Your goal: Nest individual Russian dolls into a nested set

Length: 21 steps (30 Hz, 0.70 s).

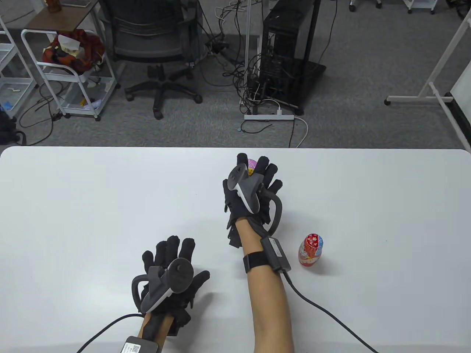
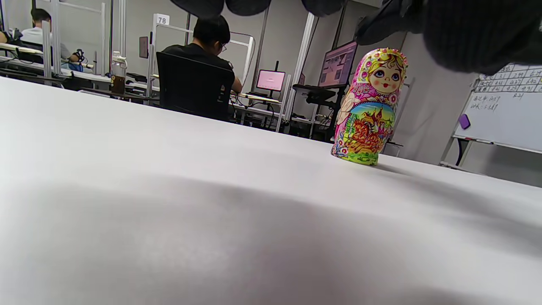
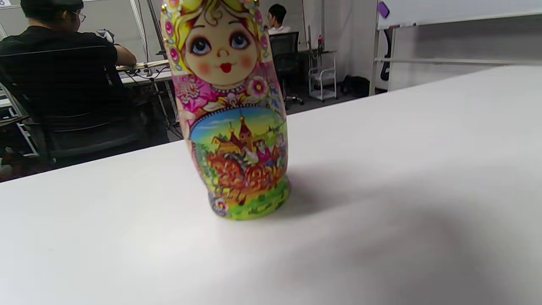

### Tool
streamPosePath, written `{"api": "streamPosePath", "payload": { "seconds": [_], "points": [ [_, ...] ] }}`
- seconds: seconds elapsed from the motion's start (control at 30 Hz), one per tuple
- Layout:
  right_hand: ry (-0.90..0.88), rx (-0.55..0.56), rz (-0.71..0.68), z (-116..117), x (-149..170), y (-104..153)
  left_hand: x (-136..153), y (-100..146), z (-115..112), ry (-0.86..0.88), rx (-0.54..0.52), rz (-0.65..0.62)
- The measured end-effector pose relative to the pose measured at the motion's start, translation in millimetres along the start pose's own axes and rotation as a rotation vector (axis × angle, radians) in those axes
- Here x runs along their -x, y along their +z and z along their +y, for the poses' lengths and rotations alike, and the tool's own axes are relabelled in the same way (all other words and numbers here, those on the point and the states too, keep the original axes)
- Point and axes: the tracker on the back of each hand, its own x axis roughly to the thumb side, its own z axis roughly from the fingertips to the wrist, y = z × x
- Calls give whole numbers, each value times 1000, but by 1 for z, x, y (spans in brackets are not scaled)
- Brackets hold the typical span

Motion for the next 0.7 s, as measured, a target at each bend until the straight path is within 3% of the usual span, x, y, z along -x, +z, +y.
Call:
{"api": "streamPosePath", "payload": {
  "seconds": [0.2, 0.53, 0.7],
  "points": [
    [-97, -205, 14, 21, 13, -27, -4, -3, -3, -12, 47, -17],
    [-194, -120, -46, 16, 16, -20, -7, -2, -3, -2, 55, -40],
    [-356, 4, -208, 11, 33, 10, -6, -1, -2, 3, 32, -46]
  ]
}}
